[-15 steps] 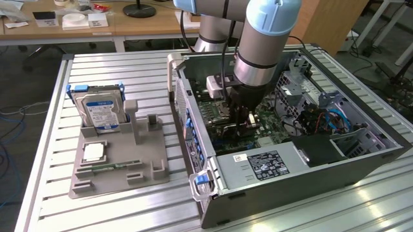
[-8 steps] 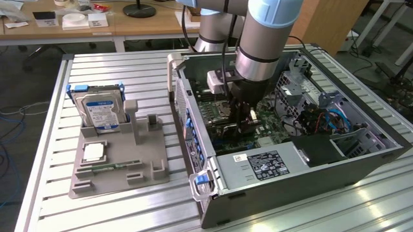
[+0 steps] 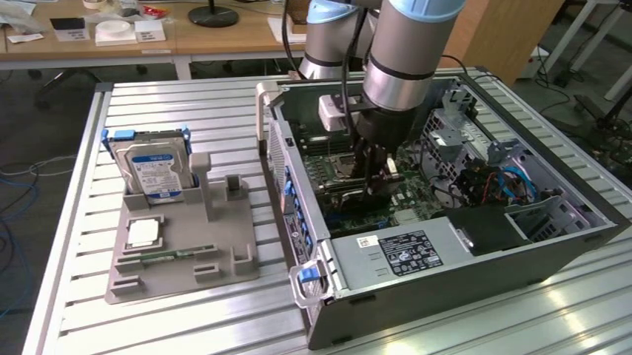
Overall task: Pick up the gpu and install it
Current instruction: 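Insert the gpu into the slot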
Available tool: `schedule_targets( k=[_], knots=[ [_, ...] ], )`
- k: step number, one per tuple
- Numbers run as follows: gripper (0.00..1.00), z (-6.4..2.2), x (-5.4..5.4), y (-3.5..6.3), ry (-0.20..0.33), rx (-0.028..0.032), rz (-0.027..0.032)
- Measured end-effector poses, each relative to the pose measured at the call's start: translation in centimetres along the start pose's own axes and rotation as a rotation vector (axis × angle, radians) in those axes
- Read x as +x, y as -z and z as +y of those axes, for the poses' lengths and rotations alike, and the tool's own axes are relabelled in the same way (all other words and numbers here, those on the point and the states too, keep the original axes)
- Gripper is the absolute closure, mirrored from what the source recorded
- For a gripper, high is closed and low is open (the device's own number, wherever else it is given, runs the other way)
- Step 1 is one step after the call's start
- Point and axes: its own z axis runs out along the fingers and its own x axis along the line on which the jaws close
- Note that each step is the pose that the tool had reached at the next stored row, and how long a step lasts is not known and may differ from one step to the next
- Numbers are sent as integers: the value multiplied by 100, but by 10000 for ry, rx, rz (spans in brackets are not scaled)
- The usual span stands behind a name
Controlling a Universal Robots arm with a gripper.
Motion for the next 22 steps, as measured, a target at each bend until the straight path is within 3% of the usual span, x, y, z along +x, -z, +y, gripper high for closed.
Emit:
schedule_targets(
  k=[10, 19, 22],
  knots=[
    [49, -3, -6, 220, 0, -1, 0],
    [49, -4, -8, 266, 0, 0, -2],
    [49, -5, -9, 333, 0, 0, 0]
  ],
)
